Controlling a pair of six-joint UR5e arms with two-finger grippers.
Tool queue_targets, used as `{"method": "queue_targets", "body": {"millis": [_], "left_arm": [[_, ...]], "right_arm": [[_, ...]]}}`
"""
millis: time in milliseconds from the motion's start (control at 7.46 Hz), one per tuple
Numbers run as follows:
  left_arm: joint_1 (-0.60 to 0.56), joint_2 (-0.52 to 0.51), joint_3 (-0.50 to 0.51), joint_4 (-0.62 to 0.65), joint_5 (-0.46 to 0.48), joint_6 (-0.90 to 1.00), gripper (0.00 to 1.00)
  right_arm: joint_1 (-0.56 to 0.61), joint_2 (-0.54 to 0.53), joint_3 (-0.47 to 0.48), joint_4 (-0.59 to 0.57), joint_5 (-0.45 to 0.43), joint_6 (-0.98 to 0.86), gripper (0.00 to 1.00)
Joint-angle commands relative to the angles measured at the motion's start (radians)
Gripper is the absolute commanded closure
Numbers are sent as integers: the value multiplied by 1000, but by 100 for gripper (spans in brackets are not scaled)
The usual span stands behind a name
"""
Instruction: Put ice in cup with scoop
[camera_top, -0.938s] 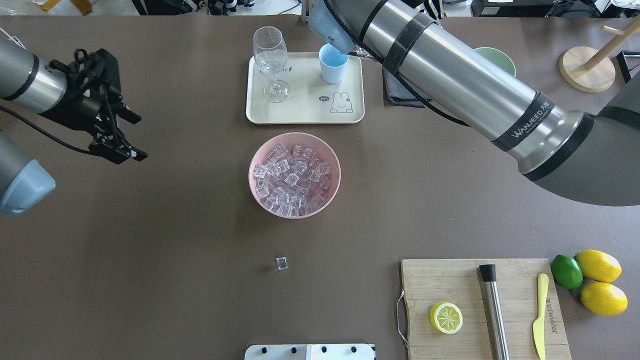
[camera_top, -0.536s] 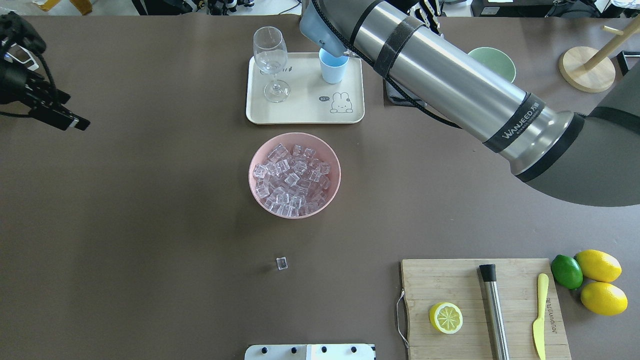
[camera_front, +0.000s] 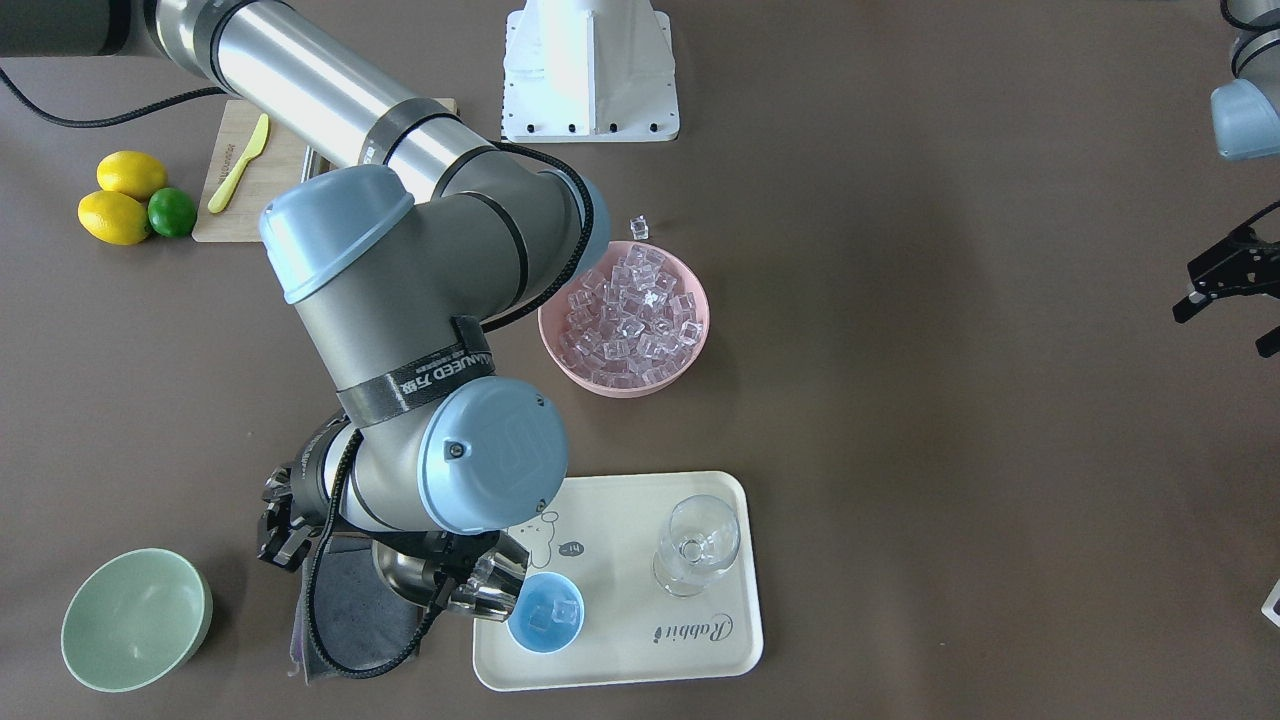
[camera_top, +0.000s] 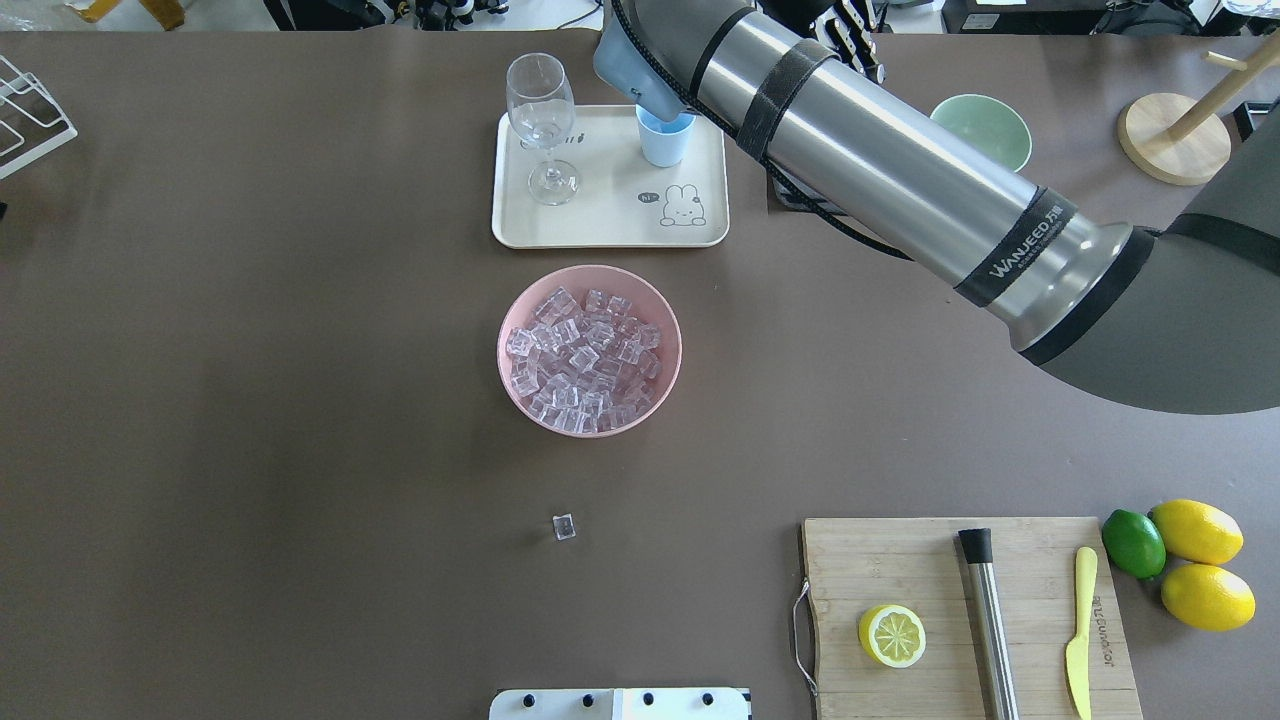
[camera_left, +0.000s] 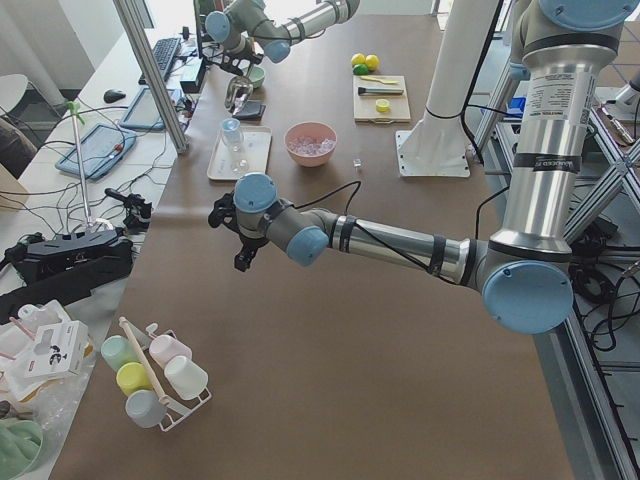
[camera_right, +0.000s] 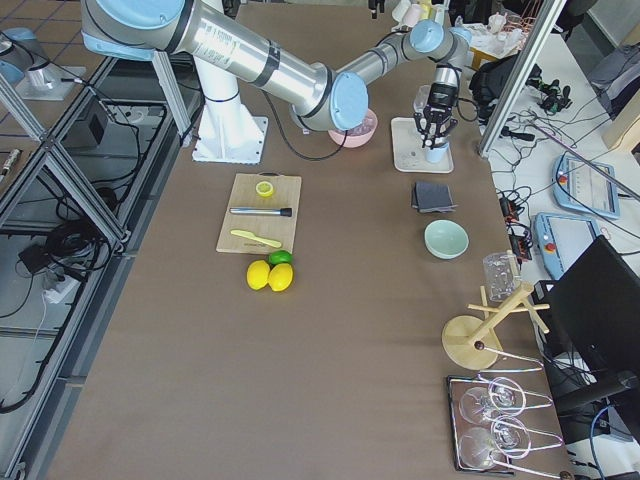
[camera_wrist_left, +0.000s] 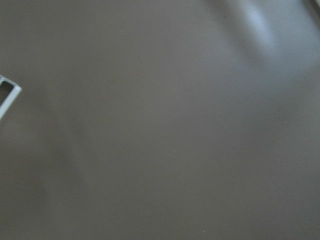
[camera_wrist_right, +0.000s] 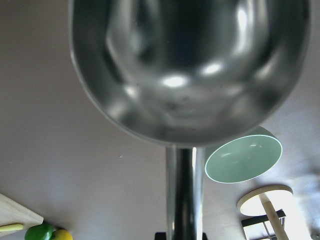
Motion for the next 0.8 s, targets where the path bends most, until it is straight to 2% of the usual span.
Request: {"method": "queue_targets", "body": {"millis": [0,268,536,670], "left_arm": [[-186,76,28,6,2,-2,1],[-193,105,42,98,5,-2,1],[-190,89,45,293,8,-1,1],[-185,87,45,299,12,-1,1]], "right_arm": [[-8,2,-6,3,-34,1,100],[-11,0,-8,3,-54,1,100],[-12,-1,1,3,-57,0,100],[-6,-33,82,-5,-51,-3,100]]}}
